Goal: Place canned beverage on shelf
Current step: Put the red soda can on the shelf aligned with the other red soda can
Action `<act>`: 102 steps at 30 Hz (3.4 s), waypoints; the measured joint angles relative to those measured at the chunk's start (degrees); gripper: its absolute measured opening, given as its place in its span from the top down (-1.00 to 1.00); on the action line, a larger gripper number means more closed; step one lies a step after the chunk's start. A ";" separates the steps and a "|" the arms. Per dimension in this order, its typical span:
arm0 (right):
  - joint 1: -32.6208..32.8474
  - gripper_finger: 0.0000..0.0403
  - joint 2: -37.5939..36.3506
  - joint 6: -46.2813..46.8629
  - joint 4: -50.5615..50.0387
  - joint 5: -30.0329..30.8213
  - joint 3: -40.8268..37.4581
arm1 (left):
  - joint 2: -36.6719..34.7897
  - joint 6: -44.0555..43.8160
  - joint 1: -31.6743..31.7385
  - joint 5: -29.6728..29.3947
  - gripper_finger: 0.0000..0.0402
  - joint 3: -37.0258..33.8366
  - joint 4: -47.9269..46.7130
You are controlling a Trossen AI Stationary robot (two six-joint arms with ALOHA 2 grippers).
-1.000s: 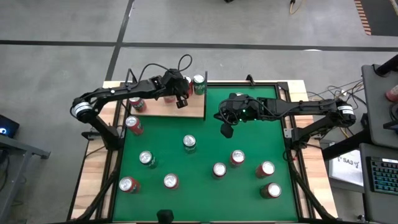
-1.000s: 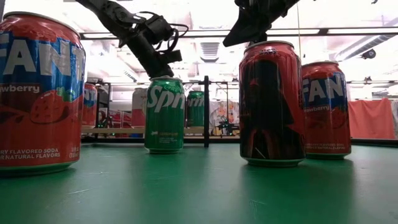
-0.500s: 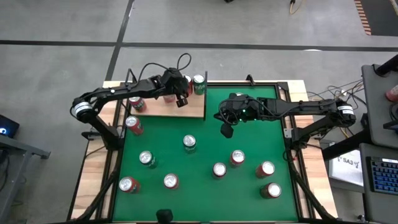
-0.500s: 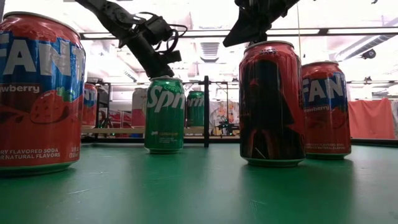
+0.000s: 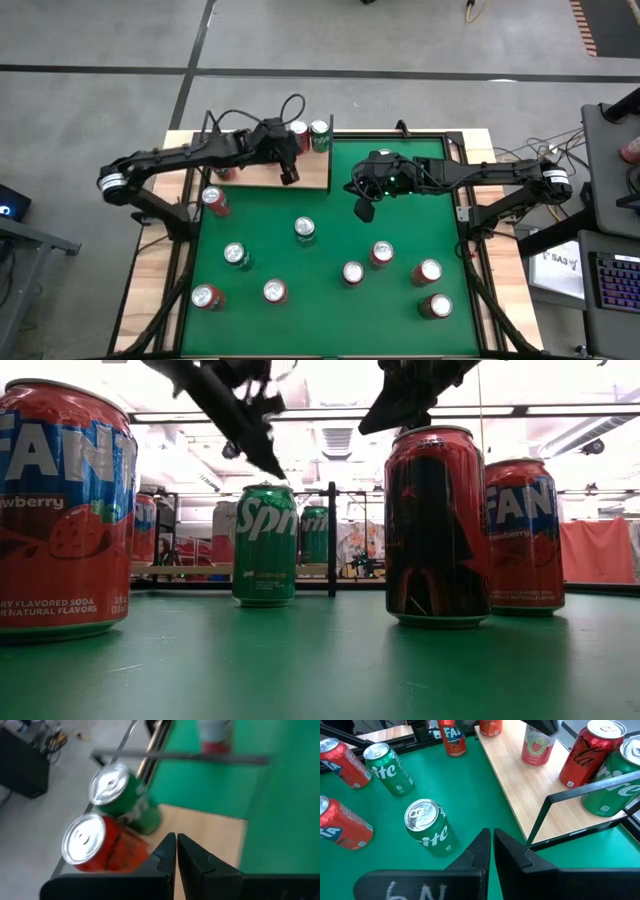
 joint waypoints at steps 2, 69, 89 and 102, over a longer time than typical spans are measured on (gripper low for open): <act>0.55 0.94 0.00 0.01 0.43 0.02 -0.01 | -2.39 -1.16 -2.46 0.00 1.00 0.00 -1.39; 24.70 0.94 24.93 54.02 -62.90 -9.17 39.89 | -19.38 -26.82 -48.75 -3.45 1.00 -4.32 -11.45; 24.43 0.60 24.92 56.90 -64.74 -8.09 36.87 | -22.08 -24.66 -48.75 -8.22 1.00 -4.31 -12.16; 24.29 -0.59 24.96 57.63 -64.96 -4.46 35.92 | -22.08 -24.64 -48.75 -9.21 1.00 -4.31 -12.11</act>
